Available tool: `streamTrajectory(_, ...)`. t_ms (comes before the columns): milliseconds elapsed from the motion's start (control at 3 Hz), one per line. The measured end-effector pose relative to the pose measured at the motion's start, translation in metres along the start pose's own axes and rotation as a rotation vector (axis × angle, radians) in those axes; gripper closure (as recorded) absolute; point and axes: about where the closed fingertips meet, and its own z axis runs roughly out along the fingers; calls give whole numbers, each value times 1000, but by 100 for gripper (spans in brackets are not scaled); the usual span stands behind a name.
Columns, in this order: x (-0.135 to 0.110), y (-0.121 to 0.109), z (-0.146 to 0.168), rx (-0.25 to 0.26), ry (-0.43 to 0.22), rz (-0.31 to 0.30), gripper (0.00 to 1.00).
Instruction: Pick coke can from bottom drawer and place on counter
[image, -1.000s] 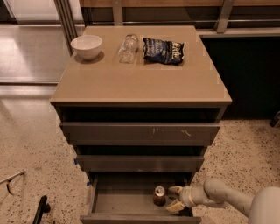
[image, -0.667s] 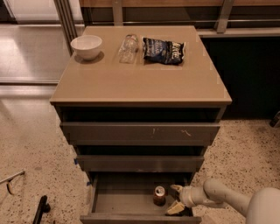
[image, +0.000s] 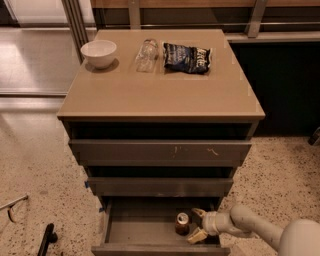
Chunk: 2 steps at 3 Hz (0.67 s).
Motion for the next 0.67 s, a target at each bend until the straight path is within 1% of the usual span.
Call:
streamTrajectory(333, -7, -5, 9, 8, -35, -22, 24)
streamTrajectory(667, -17, -8, 19, 7, -77, -42, 22)
